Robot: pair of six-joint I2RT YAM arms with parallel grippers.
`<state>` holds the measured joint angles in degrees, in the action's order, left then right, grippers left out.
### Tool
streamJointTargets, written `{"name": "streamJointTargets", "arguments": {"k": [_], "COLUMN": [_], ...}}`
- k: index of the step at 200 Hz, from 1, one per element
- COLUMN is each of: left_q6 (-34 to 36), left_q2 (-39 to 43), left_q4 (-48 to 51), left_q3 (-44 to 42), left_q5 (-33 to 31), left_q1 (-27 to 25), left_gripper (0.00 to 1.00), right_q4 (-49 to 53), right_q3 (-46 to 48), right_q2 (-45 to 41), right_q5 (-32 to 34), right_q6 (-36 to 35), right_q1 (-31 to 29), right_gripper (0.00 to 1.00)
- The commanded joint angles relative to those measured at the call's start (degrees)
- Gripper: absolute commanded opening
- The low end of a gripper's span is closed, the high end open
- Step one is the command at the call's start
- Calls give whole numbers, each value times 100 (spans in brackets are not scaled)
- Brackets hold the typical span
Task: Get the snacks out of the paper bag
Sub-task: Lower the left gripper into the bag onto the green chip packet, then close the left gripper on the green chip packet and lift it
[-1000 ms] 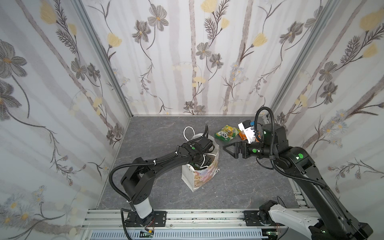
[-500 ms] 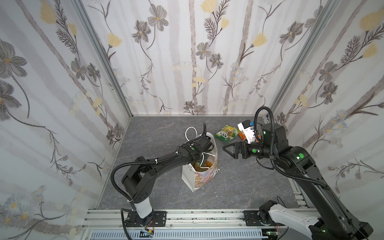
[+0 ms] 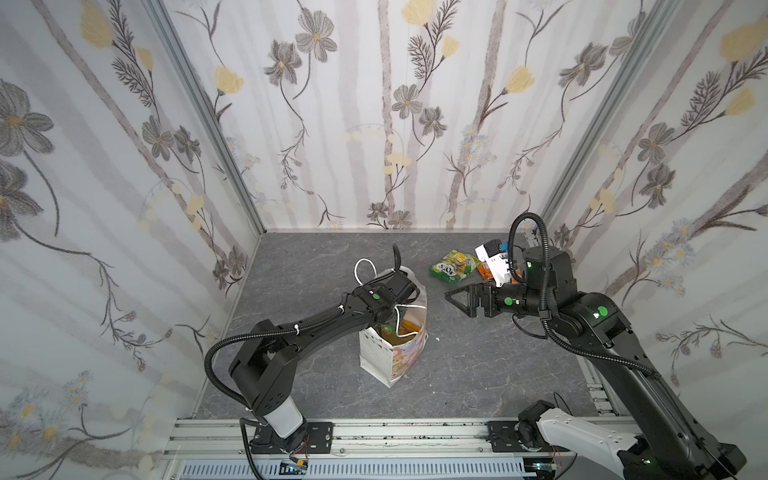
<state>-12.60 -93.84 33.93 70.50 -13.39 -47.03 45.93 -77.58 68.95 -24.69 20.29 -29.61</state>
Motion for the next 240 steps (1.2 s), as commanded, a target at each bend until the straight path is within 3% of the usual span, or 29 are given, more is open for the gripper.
{"name": "streamJointTargets", "arguments": {"k": [1, 240], "left_q6": [-120, -138], "left_q2": [102, 1021], "left_q4": [278, 790], "left_q3": [50, 1075], "left_q5": [-80, -32], "left_q1": [19, 46], "left_gripper": [0, 0], "right_q4": [-266, -339], "right_q3": [-44, -90], "right_q2": [24, -37], "right_q5": [54, 21], "right_q6": [-35, 80], "right_q1": [-6, -34], "right_gripper": [99, 99]}}
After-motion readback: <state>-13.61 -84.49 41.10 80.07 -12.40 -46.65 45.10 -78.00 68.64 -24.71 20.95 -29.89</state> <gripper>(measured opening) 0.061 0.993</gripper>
